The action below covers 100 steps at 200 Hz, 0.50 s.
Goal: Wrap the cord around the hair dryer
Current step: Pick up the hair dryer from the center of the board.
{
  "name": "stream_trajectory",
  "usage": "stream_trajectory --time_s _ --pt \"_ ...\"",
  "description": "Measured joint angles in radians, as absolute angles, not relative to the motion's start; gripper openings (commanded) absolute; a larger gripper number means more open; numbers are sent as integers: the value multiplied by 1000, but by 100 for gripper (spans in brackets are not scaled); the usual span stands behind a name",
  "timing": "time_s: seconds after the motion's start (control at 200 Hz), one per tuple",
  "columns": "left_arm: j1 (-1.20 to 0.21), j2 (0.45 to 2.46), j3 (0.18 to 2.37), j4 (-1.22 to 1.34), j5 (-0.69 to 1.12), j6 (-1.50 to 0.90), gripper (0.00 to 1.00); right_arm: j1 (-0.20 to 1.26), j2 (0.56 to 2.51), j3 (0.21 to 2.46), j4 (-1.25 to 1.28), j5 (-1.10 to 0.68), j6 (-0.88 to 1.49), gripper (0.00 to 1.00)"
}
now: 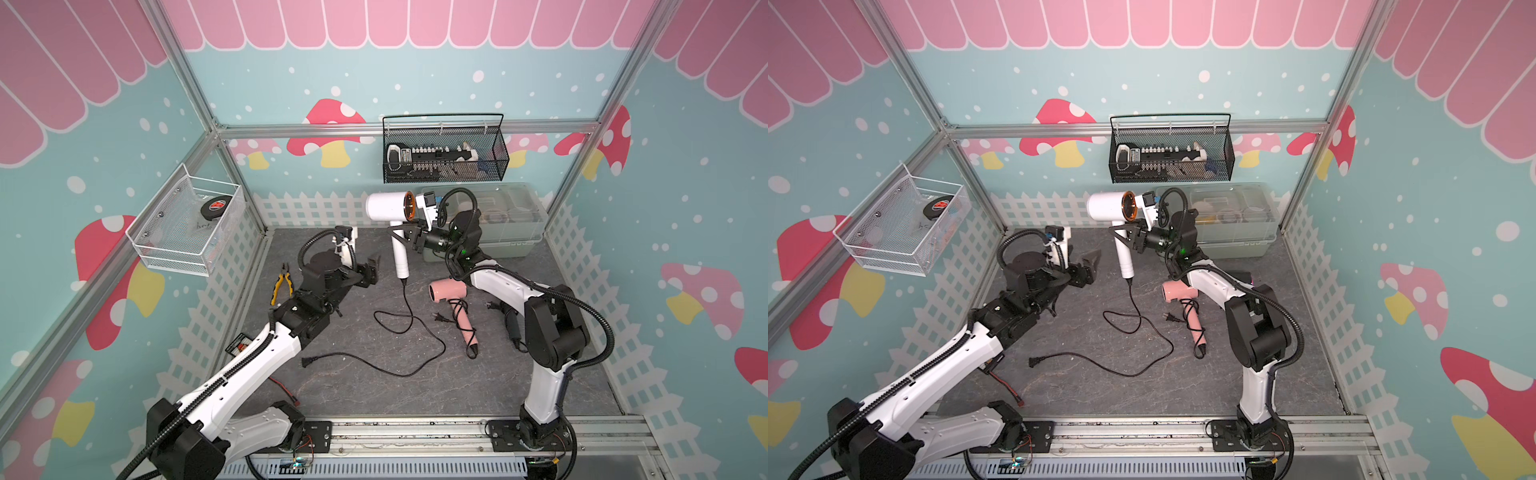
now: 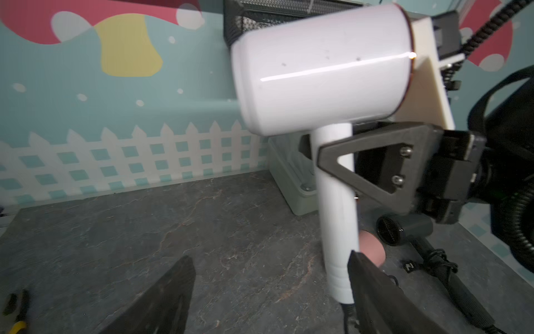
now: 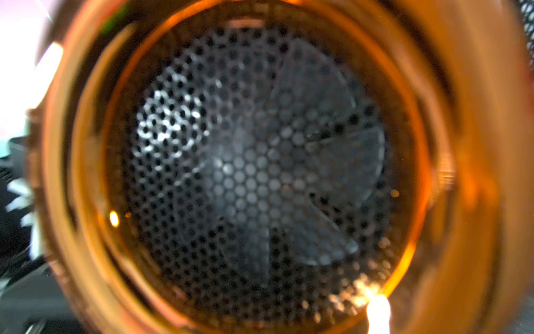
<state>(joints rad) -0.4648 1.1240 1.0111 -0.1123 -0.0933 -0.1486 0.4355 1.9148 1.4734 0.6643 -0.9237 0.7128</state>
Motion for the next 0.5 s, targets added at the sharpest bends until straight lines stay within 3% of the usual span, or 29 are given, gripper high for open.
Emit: stream_trajectory --time_s 0.205,0.5 --pt "-213 1138 1153 -338 216 -88 89 413 1924 1554 284 -1104 443 17" --pt "-194 1219 1293 -584 560 105 89 414 1921 1584 -282 -1223 3 17"
